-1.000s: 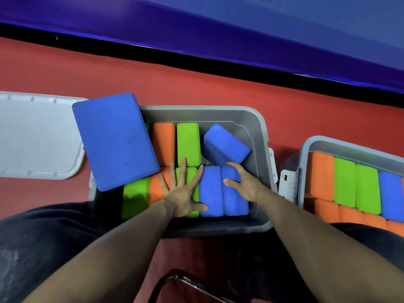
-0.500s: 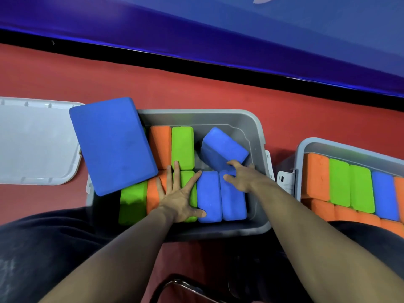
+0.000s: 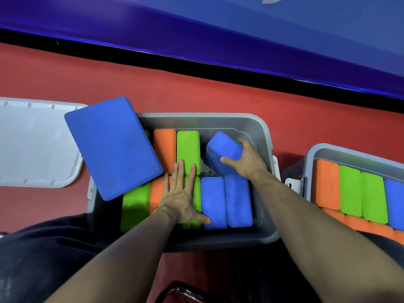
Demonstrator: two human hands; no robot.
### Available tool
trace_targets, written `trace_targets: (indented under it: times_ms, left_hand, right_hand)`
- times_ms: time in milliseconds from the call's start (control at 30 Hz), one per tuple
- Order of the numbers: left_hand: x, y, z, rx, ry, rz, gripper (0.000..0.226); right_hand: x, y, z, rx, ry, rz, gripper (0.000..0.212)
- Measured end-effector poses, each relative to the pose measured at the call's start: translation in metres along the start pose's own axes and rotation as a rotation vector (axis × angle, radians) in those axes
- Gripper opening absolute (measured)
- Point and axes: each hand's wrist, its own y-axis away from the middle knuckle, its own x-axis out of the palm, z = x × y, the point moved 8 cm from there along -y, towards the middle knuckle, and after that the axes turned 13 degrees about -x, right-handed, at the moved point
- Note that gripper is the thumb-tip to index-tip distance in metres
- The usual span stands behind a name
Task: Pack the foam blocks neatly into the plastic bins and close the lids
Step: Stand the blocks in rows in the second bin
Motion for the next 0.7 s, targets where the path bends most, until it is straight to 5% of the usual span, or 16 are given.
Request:
trace_targets:
  times_ms: [233,700]
  left_hand:
    - [0.004,-0.005,-0.001,0.005,0.025,0.036,0.146]
    - [0.002,-0.003,-0.002,-0.007,0.035,0.009,0.150]
  right_hand:
    - [0.002,-0.007,-0.008,0.033,0.104,-0.014,0.095]
    - [-0.023,0.004,0.035,-0.073,0.064,-0.127,0.080]
